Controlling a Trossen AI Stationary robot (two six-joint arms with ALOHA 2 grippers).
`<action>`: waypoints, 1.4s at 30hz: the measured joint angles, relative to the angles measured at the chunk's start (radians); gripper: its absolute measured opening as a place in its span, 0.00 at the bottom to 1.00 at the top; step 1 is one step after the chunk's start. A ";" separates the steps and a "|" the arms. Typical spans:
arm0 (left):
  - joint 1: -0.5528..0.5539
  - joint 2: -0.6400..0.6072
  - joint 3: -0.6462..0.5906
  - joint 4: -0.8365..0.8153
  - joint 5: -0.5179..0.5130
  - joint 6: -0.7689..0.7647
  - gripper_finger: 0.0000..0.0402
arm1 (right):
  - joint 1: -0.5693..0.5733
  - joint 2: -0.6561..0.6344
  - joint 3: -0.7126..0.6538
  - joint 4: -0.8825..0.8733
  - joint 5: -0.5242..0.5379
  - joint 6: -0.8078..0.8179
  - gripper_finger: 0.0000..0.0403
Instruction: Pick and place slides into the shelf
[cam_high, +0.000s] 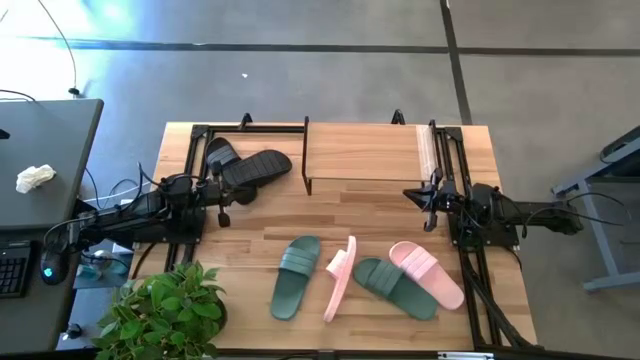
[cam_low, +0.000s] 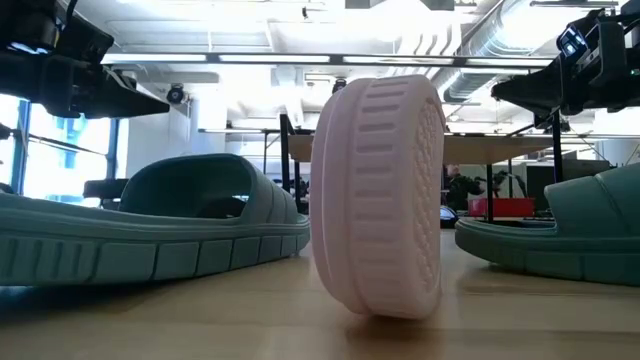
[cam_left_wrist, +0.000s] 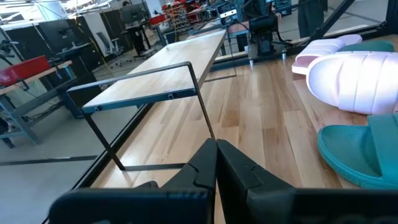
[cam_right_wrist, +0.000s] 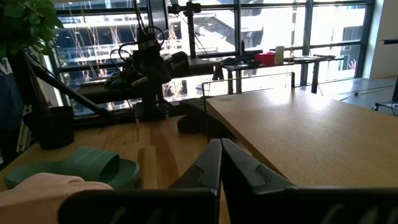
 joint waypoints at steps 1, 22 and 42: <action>0.000 0.000 0.000 0.000 0.000 0.000 0.00 | 0.000 0.000 0.000 0.000 0.000 0.000 0.00; 0.000 0.000 0.000 0.000 0.000 0.000 0.00 | 0.000 0.000 0.000 0.000 0.000 0.000 0.00; 0.000 0.000 0.000 0.013 0.021 -0.145 0.00 | 0.000 0.000 0.000 0.000 0.000 0.000 0.00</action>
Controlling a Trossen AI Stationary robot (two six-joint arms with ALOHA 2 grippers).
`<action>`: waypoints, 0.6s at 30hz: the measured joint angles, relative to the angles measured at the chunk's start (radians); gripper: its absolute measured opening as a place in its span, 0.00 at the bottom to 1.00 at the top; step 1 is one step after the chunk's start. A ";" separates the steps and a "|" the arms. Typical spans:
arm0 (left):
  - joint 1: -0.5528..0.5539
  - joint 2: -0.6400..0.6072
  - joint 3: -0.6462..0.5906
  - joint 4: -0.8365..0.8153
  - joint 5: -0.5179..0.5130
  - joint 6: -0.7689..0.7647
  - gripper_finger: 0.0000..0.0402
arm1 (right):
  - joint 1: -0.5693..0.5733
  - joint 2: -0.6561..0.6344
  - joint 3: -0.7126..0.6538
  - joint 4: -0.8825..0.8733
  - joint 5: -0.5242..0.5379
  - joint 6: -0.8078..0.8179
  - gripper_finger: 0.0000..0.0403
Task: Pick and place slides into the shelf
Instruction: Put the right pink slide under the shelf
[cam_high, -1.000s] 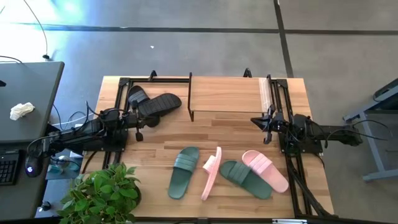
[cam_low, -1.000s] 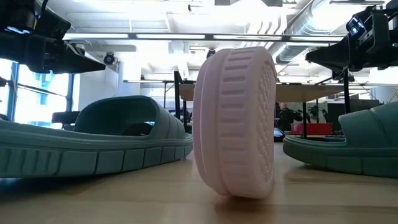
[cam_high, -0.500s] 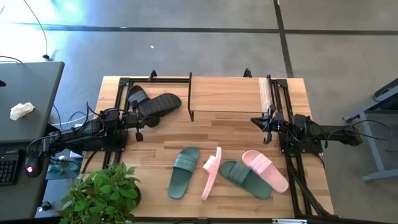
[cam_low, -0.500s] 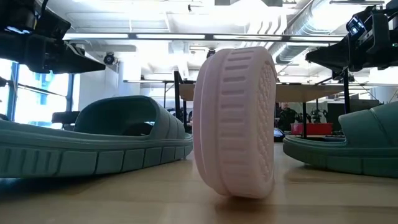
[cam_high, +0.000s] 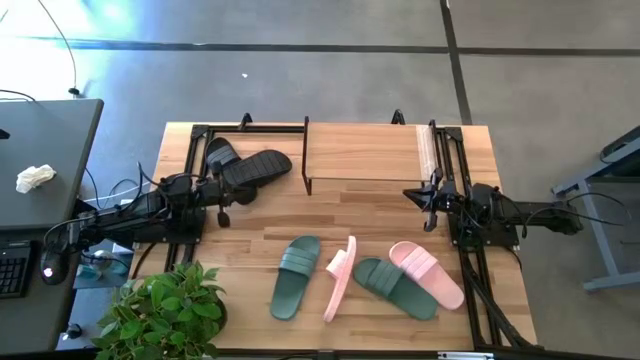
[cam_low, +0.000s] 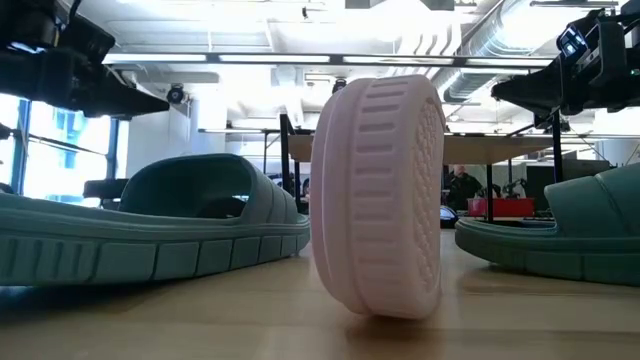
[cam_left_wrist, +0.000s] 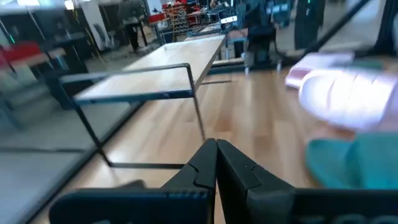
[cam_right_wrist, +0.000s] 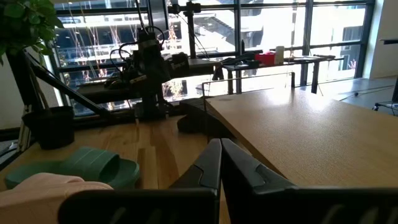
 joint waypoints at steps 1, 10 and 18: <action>0.000 0.000 0.000 0.013 0.004 -0.067 0.00 | 0.000 0.000 0.000 0.000 0.000 0.000 0.00; 0.000 0.000 0.000 0.362 0.168 -0.613 0.00 | 0.000 0.000 0.000 0.000 0.000 0.000 0.00; 0.000 0.000 0.001 0.966 0.226 -0.628 0.00 | 0.000 0.000 0.000 0.025 0.004 0.050 0.00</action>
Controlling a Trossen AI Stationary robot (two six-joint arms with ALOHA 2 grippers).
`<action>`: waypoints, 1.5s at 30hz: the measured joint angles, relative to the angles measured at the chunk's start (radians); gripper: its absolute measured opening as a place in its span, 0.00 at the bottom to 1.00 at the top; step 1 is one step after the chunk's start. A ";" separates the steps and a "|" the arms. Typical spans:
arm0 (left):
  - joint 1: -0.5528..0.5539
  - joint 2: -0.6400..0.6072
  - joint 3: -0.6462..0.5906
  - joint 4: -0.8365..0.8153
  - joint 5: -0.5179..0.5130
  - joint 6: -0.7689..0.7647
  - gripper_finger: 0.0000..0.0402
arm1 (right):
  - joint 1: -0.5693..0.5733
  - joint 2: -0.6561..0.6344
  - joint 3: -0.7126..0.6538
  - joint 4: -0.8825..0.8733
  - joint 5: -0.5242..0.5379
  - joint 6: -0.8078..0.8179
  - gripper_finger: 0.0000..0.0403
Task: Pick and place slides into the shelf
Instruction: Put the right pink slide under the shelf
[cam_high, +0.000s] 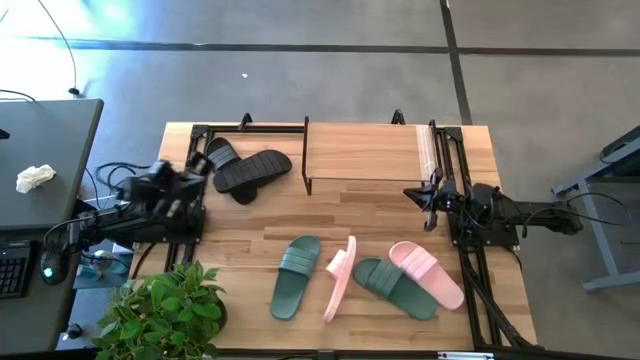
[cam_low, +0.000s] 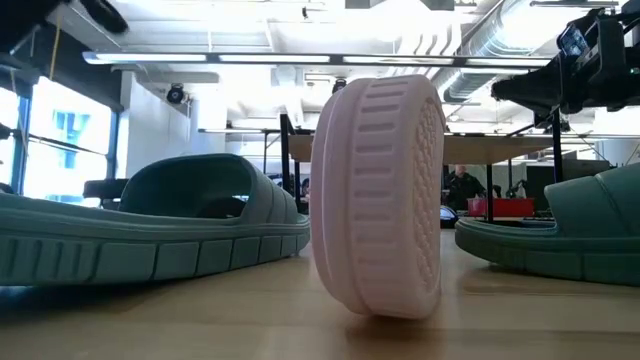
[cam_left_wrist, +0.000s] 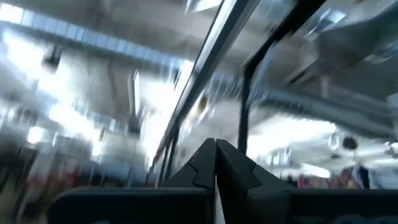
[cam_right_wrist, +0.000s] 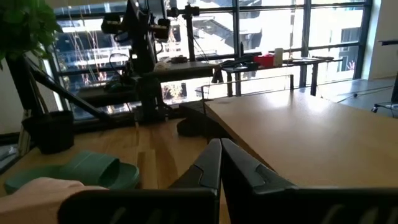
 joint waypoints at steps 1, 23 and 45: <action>0.000 0.000 0.001 0.032 -0.004 0.016 0.00 | 0.000 0.000 0.000 0.015 -0.003 0.065 0.00; 0.000 0.681 0.374 -0.214 0.229 0.430 0.00 | 0.000 0.017 0.150 0.491 -0.112 0.904 0.00; 0.000 0.936 0.406 -0.209 0.295 0.338 0.00 | 0.215 0.779 1.139 -0.815 -0.545 0.767 0.00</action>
